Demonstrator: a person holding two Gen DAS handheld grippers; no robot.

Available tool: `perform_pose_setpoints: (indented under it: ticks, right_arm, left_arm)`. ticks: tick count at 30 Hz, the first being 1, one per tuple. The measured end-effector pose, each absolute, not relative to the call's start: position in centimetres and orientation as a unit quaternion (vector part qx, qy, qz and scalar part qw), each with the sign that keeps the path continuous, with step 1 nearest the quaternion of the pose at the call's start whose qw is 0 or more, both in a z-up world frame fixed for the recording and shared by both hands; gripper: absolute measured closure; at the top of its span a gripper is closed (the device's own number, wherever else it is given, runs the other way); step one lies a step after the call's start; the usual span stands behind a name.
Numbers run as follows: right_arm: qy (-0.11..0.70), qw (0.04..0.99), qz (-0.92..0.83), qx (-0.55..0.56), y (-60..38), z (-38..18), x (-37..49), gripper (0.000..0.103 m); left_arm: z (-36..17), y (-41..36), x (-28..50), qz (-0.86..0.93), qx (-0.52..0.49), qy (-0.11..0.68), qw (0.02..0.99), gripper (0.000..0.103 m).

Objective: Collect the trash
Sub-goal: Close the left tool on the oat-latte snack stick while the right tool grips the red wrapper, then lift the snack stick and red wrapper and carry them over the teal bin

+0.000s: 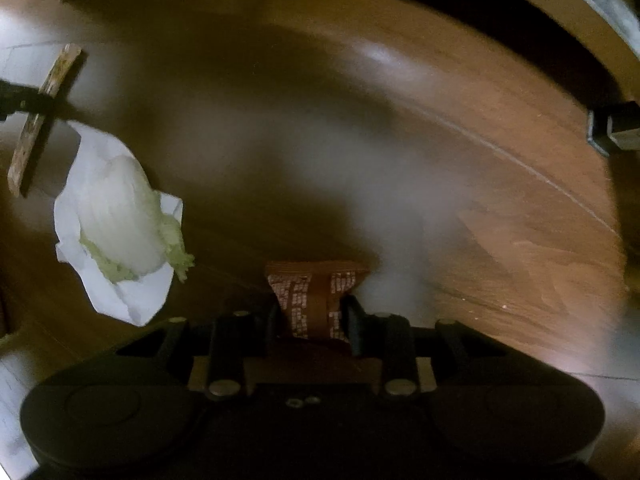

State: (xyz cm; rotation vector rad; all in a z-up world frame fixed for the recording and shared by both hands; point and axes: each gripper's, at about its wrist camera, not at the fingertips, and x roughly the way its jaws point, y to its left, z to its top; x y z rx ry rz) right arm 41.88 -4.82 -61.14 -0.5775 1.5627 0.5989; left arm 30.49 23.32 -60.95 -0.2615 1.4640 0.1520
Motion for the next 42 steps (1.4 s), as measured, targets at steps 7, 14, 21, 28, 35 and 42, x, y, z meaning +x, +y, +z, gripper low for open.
perform_pose_setpoints:
  ticks: [7, 14, 21, 28, 35, 42]
  right_arm:
    - [0.664, 0.669, 0.255, -0.216, -3.7, -56.3, 42.2, 0.074]
    - [0.637, 0.701, 0.259, -0.189, -3.0, -49.1, 41.3, 0.074]
    - [0.601, 0.745, 0.254, -0.143, -4.2, -39.7, 39.4, 0.074]
    - [0.539, 0.792, 0.262, -0.115, -6.0, -29.2, 36.4, 0.074]
    - [0.466, 0.842, 0.258, -0.083, -10.1, -18.6, 33.2, 0.074]
    - [0.370, 0.891, 0.254, -0.066, -15.9, -8.7, 28.8, 0.074]
  left_arm:
    - [-58.7, 24.0, 30.0, 0.061, -0.143, 0.647, 0.746, 0.084]
    - [-52.7, 23.5, 29.6, 0.019, -0.163, 0.606, 0.778, 0.084]
    - [-44.0, 22.4, 29.6, -0.027, -0.171, 0.566, 0.806, 0.084]
    - [-33.3, 20.1, 29.0, -0.048, -0.171, 0.512, 0.841, 0.084]
    - [-22.2, 16.0, 27.6, -0.067, -0.159, 0.451, 0.876, 0.084]
    - [-12.1, 11.7, 25.2, -0.076, -0.151, 0.372, 0.913, 0.084]
